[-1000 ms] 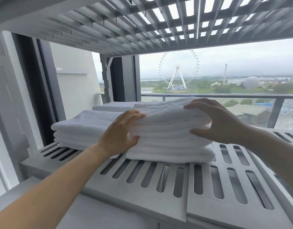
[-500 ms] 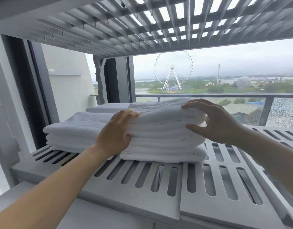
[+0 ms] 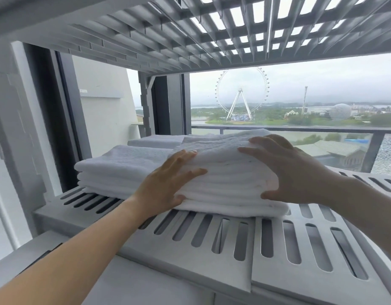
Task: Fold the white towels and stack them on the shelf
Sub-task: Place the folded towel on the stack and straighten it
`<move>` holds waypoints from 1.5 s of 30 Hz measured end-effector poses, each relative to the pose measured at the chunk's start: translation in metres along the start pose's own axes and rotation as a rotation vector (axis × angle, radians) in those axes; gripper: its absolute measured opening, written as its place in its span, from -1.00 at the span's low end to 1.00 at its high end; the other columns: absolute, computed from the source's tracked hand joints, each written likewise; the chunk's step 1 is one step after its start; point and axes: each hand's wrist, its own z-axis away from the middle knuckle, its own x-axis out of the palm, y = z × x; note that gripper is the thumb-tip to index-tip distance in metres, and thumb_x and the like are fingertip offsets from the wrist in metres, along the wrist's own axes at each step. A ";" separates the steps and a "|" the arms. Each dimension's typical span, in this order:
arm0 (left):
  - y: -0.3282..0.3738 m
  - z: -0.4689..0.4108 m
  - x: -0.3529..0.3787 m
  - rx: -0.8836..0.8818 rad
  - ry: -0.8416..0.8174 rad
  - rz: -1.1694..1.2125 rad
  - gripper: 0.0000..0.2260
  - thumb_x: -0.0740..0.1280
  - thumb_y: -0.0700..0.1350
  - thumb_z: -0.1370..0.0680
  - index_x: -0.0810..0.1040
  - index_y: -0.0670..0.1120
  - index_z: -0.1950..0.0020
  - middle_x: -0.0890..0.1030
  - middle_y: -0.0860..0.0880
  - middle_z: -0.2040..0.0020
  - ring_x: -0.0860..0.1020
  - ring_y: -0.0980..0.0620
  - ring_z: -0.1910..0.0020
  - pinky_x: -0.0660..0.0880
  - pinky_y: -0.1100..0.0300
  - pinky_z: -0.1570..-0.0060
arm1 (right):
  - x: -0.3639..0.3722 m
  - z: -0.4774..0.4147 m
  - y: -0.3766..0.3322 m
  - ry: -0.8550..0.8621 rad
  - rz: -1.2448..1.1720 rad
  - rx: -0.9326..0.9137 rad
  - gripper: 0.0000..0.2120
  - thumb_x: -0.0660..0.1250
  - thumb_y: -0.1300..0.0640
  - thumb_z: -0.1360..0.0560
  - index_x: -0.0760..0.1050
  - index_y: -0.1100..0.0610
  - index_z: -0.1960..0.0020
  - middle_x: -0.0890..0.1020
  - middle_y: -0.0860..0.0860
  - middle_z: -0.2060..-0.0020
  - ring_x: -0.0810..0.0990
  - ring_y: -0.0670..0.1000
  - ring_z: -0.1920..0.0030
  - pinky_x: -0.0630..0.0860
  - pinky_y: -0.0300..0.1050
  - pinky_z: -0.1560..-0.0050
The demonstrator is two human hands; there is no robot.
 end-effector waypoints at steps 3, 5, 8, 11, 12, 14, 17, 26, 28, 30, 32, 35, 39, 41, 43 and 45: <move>-0.003 -0.002 -0.002 -0.009 -0.007 -0.019 -0.27 0.46 -0.22 -0.30 0.26 0.13 -0.39 0.16 -0.02 -0.43 0.21 -0.10 -0.41 0.62 0.04 0.16 | 0.005 0.000 -0.005 0.044 -0.027 -0.019 -0.10 0.45 -0.11 -0.25 0.01 -0.19 -0.45 0.15 -0.07 -0.43 0.04 -0.02 -0.40 0.40 0.07 -0.23; -0.004 -0.003 -0.001 -0.022 0.001 -0.017 -0.29 0.43 -0.23 -0.30 0.29 0.11 -0.39 0.17 -0.03 -0.42 0.22 -0.11 -0.40 0.62 0.05 0.21 | 0.007 0.000 -0.006 0.106 -0.094 -0.033 -0.19 0.44 -0.07 -0.29 0.13 -0.13 -0.44 0.24 -0.05 -0.41 0.12 0.00 -0.39 0.38 0.06 -0.25; -0.003 -0.003 -0.002 -0.019 0.035 -0.041 -0.33 0.37 -0.07 -0.31 0.27 0.08 -0.41 0.26 -0.05 -0.41 0.27 -0.10 -0.37 0.53 -0.04 0.01 | 0.002 0.001 -0.003 0.183 -0.268 -0.003 -0.34 0.35 -0.14 -0.38 0.23 -0.08 -0.41 0.34 -0.08 -0.35 0.25 -0.03 -0.35 0.30 0.00 -0.30; 0.004 -0.010 -0.010 -0.083 0.078 -0.050 -0.35 0.26 0.15 -0.38 0.18 0.09 -0.44 0.35 0.01 -0.37 0.33 -0.03 -0.33 0.29 -0.28 -0.22 | -0.008 -0.005 0.009 0.241 -0.420 0.146 -0.51 0.19 -0.17 -0.46 0.26 -0.15 -0.37 0.35 -0.23 -0.24 0.35 -0.14 -0.20 0.30 -0.16 -0.15; 0.006 -0.015 -0.012 -0.109 0.088 -0.048 -0.37 0.22 0.19 -0.40 0.17 0.09 -0.44 0.36 0.03 -0.36 0.34 -0.02 -0.33 0.23 -0.34 -0.25 | -0.010 -0.009 0.016 0.255 -0.507 0.222 -0.61 0.16 -0.04 -0.51 0.30 -0.17 -0.33 0.38 -0.23 -0.22 0.41 -0.11 -0.13 0.34 -0.15 -0.08; 0.012 -0.029 -0.017 -0.157 0.089 -0.012 -0.44 0.17 0.21 -0.45 0.20 0.09 -0.42 0.36 0.05 -0.35 0.32 0.00 -0.34 0.17 -0.38 -0.27 | -0.016 -0.016 0.034 0.264 -0.758 0.352 -0.57 0.07 0.29 -0.50 0.43 -0.16 -0.18 0.50 -0.12 -0.18 0.51 0.06 -0.06 0.48 0.08 -0.05; 0.024 -0.054 -0.021 -0.162 0.041 0.079 -0.51 0.17 0.19 -0.50 0.23 0.10 -0.41 0.33 0.06 -0.38 0.27 0.00 -0.37 0.14 -0.34 -0.31 | -0.023 -0.016 0.051 0.157 -0.783 0.323 -0.42 0.04 0.55 -0.35 0.49 -0.02 -0.06 0.58 -0.01 -0.09 0.54 0.00 -0.08 0.51 0.23 -0.08; 0.071 -0.106 -0.024 -0.080 0.002 0.214 -0.52 0.23 0.18 -0.50 0.32 0.05 -0.37 0.40 0.06 -0.35 0.36 0.02 -0.31 0.25 -0.13 -0.29 | -0.011 -0.009 0.062 0.220 -0.651 0.229 -0.66 0.47 0.29 -0.34 0.55 -0.12 0.07 0.61 -0.12 0.01 0.59 -0.12 -0.01 0.60 -0.10 0.03; 0.081 -0.111 -0.020 -0.084 0.002 0.196 -0.48 0.26 0.19 -0.49 0.32 0.01 -0.38 0.41 0.04 -0.35 0.37 0.01 -0.30 0.26 -0.12 -0.30 | -0.005 -0.011 0.065 0.250 -0.577 0.191 -0.66 0.45 0.31 -0.34 0.56 -0.04 -0.01 0.59 -0.12 0.01 0.57 -0.09 0.00 0.60 -0.12 0.05; 0.092 -0.116 -0.016 -0.108 0.007 0.167 -0.43 0.26 0.23 -0.46 0.31 0.00 -0.39 0.41 0.04 -0.35 0.39 0.00 -0.29 0.28 -0.09 -0.30 | 0.001 -0.014 0.072 0.268 -0.501 0.158 -0.63 0.42 0.33 -0.35 0.54 0.01 -0.08 0.58 -0.08 -0.02 0.55 -0.08 0.01 0.58 -0.15 0.05; 0.103 -0.122 -0.012 -0.137 0.017 0.142 -0.42 0.25 0.25 -0.45 0.31 0.00 -0.39 0.42 0.03 -0.34 0.40 0.00 -0.28 0.30 -0.04 -0.29 | 0.007 -0.017 0.082 0.267 -0.447 0.129 -0.60 0.40 0.34 -0.36 0.52 0.04 -0.14 0.57 -0.04 -0.07 0.52 -0.08 0.00 0.55 -0.20 0.06; 0.113 -0.129 -0.010 -0.188 0.045 0.092 -0.43 0.24 0.24 -0.43 0.35 -0.01 -0.36 0.46 0.03 -0.31 0.42 0.00 -0.26 0.34 0.02 -0.27 | 0.018 -0.024 0.099 0.250 -0.395 0.065 -0.56 0.40 0.31 -0.38 0.46 0.08 -0.22 0.56 0.01 -0.13 0.51 -0.03 -0.03 0.49 -0.18 0.01; 0.122 -0.133 -0.014 -0.249 0.023 0.055 -0.43 0.25 0.21 -0.39 0.36 0.02 -0.35 0.46 0.04 -0.31 0.44 0.00 -0.25 0.37 0.05 -0.23 | 0.031 -0.035 0.120 0.228 -0.373 -0.024 -0.50 0.42 0.25 -0.39 0.40 0.09 -0.29 0.53 0.04 -0.20 0.50 0.01 -0.09 0.43 -0.09 -0.09; 0.127 -0.134 -0.018 -0.289 -0.001 0.067 -0.43 0.31 0.18 -0.38 0.36 0.03 -0.35 0.44 0.05 -0.34 0.43 0.02 -0.27 0.37 0.10 -0.21 | 0.034 -0.043 0.126 0.202 -0.355 -0.069 -0.46 0.43 0.22 -0.38 0.37 0.07 -0.32 0.51 0.04 -0.25 0.49 0.06 -0.19 0.42 -0.02 -0.17; 0.133 -0.136 -0.022 -0.346 -0.036 0.067 -0.41 0.34 0.14 -0.37 0.34 0.04 -0.37 0.41 0.07 -0.37 0.41 0.05 -0.30 0.38 0.11 -0.22 | 0.037 -0.052 0.130 0.176 -0.334 -0.131 -0.42 0.44 0.20 -0.38 0.34 0.07 -0.36 0.47 0.03 -0.30 0.45 0.07 -0.26 0.38 -0.01 -0.25; 0.134 -0.136 -0.029 -0.384 -0.079 0.050 -0.39 0.35 0.12 -0.36 0.32 0.07 -0.40 0.40 0.09 -0.39 0.39 0.07 -0.32 0.40 0.06 -0.24 | 0.042 -0.059 0.130 0.155 -0.311 -0.165 -0.38 0.43 0.19 -0.39 0.29 0.05 -0.39 0.43 0.01 -0.34 0.41 0.05 -0.31 0.34 -0.02 -0.29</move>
